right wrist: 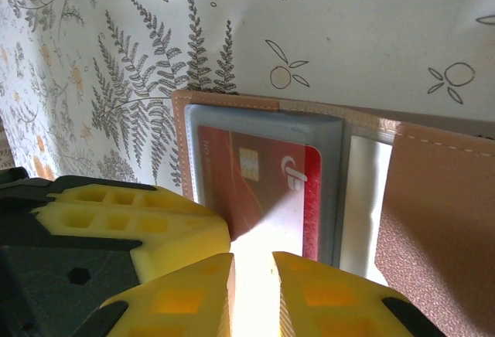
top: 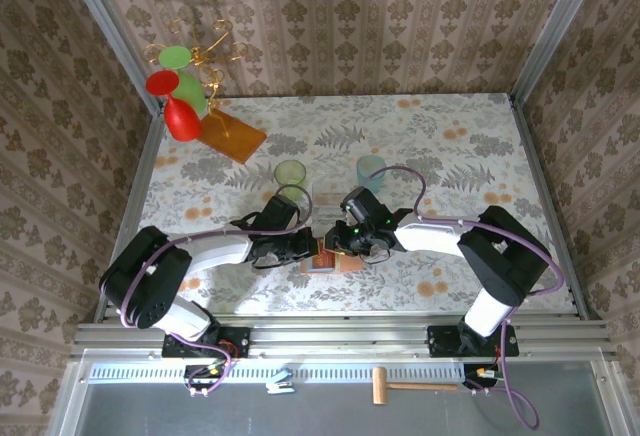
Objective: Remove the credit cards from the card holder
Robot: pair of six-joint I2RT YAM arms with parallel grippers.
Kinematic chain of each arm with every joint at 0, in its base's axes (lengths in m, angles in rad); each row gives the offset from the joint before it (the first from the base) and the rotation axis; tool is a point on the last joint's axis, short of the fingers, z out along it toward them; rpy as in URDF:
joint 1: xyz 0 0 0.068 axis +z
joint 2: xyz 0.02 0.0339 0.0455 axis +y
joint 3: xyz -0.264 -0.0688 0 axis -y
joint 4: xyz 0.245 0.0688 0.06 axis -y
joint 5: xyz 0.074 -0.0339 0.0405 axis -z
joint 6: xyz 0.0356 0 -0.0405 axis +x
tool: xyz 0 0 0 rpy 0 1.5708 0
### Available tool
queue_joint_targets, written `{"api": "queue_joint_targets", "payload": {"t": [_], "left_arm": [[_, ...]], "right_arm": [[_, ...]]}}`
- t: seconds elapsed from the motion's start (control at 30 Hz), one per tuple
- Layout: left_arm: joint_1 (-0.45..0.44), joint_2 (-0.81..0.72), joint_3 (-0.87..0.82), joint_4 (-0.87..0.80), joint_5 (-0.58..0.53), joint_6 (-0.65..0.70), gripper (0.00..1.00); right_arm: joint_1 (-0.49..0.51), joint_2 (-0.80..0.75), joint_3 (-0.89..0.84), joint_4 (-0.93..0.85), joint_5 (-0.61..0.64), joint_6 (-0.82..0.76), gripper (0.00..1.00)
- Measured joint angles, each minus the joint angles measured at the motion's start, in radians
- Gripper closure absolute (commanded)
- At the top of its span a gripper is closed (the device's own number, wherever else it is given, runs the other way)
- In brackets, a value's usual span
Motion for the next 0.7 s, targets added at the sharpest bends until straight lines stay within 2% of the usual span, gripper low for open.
{"api": "queue_joint_targets", "payload": {"t": [0.47, 0.7], "left_arm": [[0.000, 0.000, -0.001, 0.000, 0.000, 0.000, 1.00], [0.000, 0.000, -0.001, 0.000, 0.000, 0.000, 1.00]], "right_arm": [[0.000, 0.002, 0.000, -0.045, 0.015, -0.007, 0.76], [0.000, 0.002, 0.000, -0.070, 0.034, -0.027, 0.81]]}}
